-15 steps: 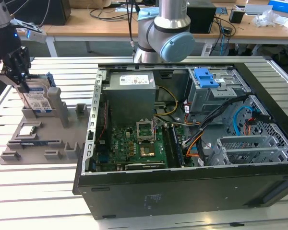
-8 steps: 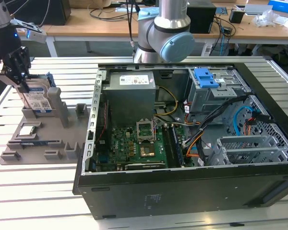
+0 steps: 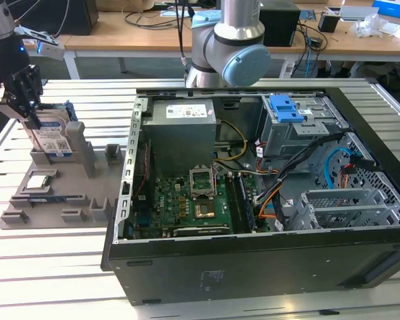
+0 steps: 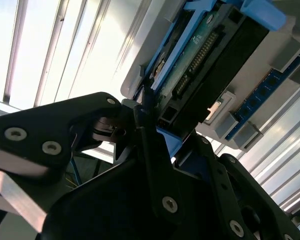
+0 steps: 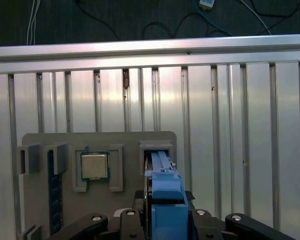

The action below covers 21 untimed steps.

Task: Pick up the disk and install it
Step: 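Pick up the disk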

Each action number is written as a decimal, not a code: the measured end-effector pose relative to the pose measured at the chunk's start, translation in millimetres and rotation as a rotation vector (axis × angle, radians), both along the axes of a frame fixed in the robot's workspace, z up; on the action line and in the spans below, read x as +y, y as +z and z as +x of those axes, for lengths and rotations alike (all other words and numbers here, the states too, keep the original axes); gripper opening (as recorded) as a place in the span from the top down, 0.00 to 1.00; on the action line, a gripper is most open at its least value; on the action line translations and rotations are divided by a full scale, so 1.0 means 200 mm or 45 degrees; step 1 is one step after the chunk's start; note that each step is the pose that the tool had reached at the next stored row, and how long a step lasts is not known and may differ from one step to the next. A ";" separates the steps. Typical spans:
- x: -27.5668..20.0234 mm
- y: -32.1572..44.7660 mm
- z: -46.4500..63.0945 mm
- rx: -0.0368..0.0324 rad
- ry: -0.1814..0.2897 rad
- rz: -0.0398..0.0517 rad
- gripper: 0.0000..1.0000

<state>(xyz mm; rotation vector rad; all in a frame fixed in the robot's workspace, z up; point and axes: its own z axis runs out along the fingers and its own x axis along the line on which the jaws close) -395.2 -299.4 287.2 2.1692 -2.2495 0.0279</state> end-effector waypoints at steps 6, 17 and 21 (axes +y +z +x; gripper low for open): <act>0.000 0.028 0.00 0.0000 0.000 0.000 0.63; 0.003 0.127 0.00 -0.0001 0.000 0.000 0.63; 0.003 0.181 0.00 0.0000 0.000 0.000 0.63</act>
